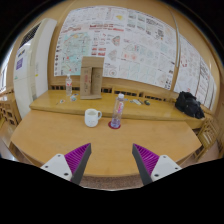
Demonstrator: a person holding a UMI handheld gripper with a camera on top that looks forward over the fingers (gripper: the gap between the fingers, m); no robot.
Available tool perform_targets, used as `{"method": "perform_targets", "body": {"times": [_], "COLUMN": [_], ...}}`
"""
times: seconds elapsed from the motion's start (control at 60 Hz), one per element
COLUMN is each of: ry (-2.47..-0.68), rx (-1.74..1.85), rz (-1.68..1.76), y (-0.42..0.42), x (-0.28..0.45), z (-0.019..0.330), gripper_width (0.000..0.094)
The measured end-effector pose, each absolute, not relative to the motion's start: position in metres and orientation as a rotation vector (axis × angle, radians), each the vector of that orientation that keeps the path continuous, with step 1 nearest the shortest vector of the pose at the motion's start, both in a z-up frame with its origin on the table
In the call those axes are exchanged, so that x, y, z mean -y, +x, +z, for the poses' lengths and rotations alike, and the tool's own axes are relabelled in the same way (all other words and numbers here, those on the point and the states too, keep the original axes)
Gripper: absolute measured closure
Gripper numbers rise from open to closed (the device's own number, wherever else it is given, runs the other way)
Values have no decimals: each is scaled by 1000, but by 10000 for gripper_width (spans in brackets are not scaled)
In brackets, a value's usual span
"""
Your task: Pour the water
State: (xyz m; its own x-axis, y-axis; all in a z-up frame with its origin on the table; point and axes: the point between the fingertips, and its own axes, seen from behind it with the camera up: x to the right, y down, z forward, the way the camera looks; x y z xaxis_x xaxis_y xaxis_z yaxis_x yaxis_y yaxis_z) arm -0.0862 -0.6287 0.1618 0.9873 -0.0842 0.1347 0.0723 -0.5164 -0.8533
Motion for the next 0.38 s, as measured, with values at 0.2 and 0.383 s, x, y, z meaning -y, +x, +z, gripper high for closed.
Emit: {"method": "perform_targets", "body": {"times": [0.2,0.383], "ry": [-2077,-2065], "rx": [-32,-37], "rz": [-207,-194], "y": [-83,-86], "x": [657,663], "z": [180,185], "gripper_width": [88,88]}}
